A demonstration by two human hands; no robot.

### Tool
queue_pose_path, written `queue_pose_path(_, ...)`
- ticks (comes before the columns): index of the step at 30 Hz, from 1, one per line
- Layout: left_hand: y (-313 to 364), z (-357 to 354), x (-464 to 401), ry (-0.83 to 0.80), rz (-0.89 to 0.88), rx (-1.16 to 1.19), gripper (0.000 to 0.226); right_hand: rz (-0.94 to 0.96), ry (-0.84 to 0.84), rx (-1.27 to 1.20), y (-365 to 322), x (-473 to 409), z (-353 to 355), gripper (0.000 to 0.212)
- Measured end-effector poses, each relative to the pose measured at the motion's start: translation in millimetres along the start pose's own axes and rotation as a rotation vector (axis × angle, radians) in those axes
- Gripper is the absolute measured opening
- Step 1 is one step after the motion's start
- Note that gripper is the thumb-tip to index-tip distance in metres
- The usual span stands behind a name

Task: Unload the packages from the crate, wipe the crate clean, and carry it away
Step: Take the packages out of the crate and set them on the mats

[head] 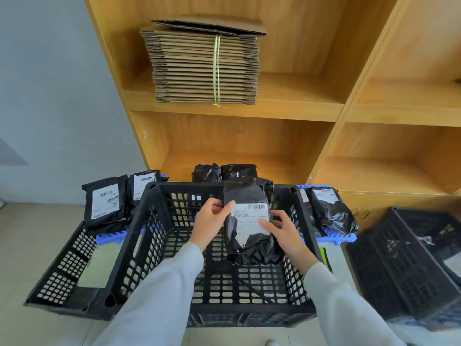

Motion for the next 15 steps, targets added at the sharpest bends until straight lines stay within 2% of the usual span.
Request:
queue_pose_path(8,37.8,-39.1,-28.9,0.006,-0.326,-0.148,0.022,0.114,0.151,-0.043,-29.5,0.5,60.5,0.016)
queue_pose_path(10,45.7,-50.3,-40.2,-0.008,-0.367,-0.181,0.019,0.115,0.163,-0.057,-38.1,-2.4,76.5,0.010)
queue_pose_path(15,49.5,-87.5,-78.8,-0.013,-0.422,-0.344,0.008,0.107,0.196,-0.097,-54.7,-20.1,124.8,0.014)
Point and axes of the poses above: each hand's wrist, its own x-axis away from the middle knuckle, its own z-axis out of the back of the hand, y = z × x, the point moved 3 cm from there along -x, towards the middle knuckle, and after that the axes turned 10 degrees about -z, right-handed, at the moved point
